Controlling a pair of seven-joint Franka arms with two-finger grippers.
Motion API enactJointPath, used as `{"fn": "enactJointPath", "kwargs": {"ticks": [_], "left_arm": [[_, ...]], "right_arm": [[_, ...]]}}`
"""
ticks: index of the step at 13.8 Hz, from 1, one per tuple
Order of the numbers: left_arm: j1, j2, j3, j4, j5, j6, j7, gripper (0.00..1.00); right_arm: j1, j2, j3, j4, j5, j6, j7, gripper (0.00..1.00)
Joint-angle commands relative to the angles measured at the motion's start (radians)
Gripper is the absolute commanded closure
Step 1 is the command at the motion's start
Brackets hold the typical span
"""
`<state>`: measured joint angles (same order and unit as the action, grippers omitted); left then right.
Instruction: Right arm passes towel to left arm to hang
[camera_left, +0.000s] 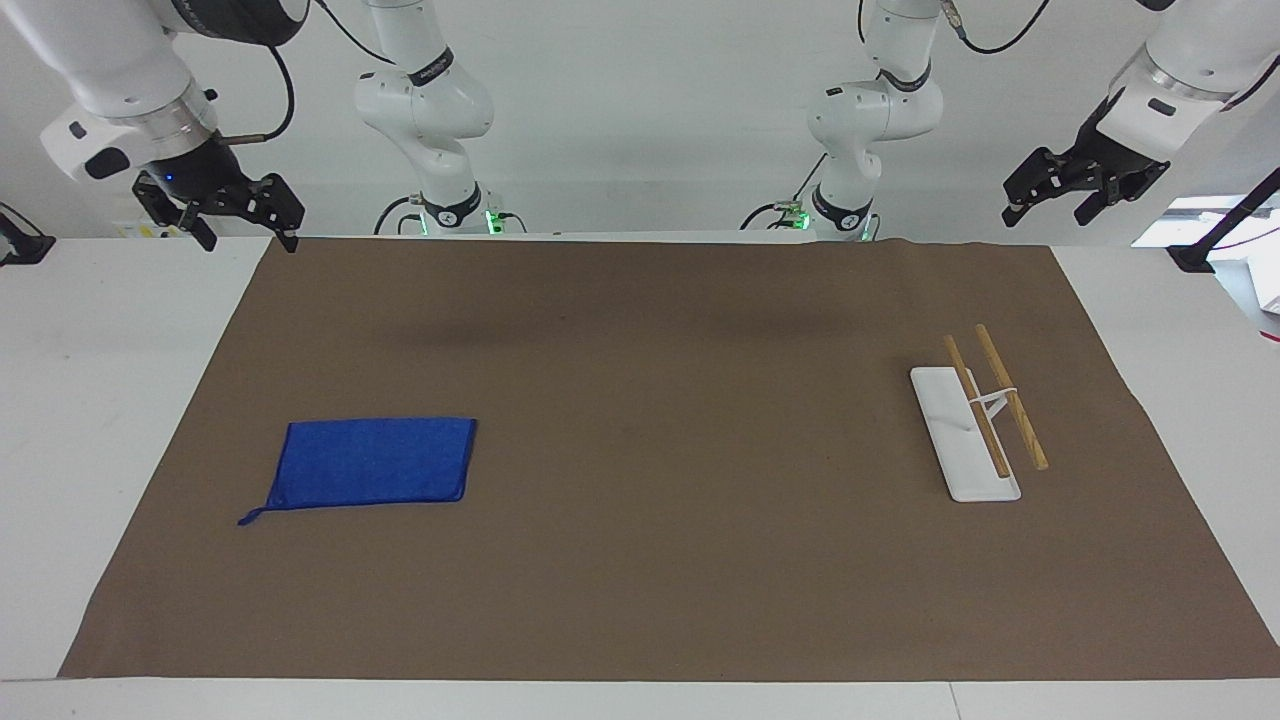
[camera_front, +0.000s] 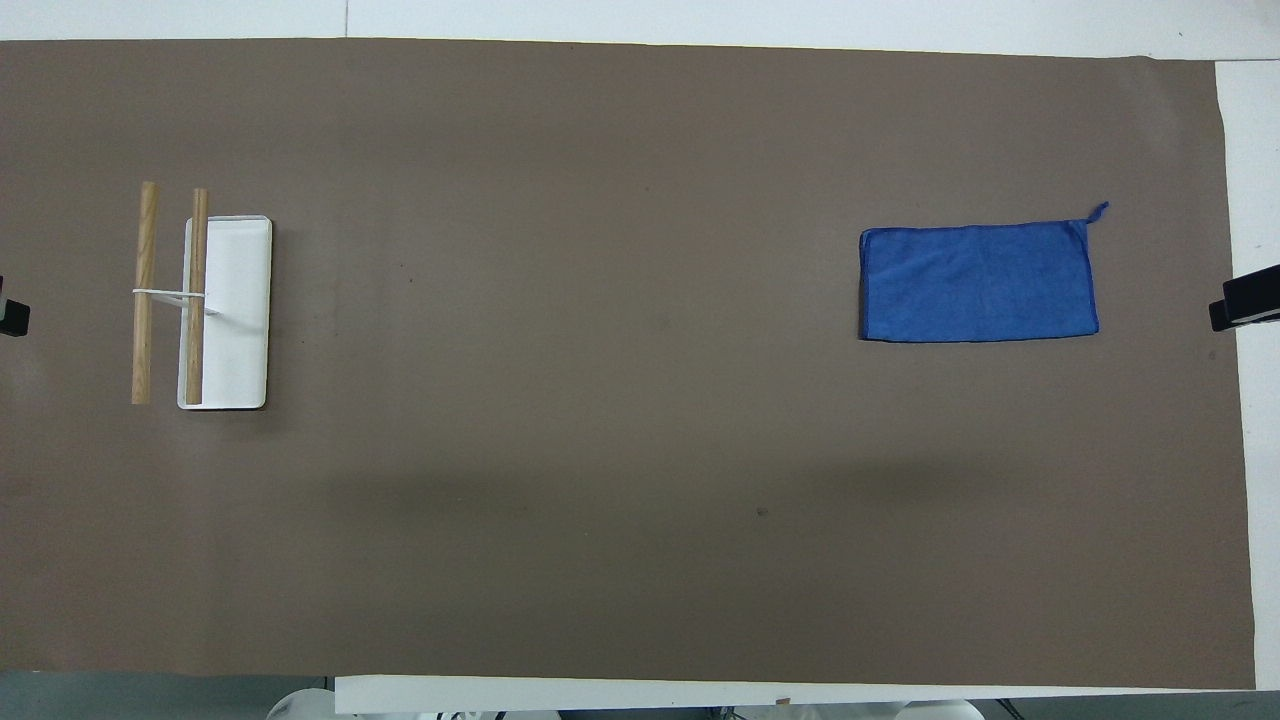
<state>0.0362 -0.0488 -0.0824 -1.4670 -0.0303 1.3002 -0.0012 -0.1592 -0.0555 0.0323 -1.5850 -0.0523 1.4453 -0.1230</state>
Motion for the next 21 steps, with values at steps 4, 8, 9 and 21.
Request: {"fn": "enactJointPath", "kwargs": {"ticks": [4, 8, 9, 21], "left_arm": [[0.013, -0.022, -0.005, -0.027, -0.002, 0.021, 0.003, 0.0], [0.013, -0.022, -0.005, -0.027, 0.0, 0.021, 0.003, 0.0], [0.013, -0.022, -0.005, -0.027, 0.0, 0.021, 0.003, 0.0], [0.013, -0.022, -0.005, -0.027, -0.002, 0.021, 0.003, 0.0]], "right_arm": [[0.032, 0.0, 0.014, -0.003, 0.011, 0.07, 0.017, 0.0], [0.075, 0.15, 0.015, -0.023, 0.017, 0.222, 0.04, 0.0], [0.073, 0.195, 0.015, -0.026, 0.017, 0.271, 0.04, 0.0], [0.041, 0.387, 0.014, -0.3, 0.066, 0.736, -0.063, 0.0]]}}
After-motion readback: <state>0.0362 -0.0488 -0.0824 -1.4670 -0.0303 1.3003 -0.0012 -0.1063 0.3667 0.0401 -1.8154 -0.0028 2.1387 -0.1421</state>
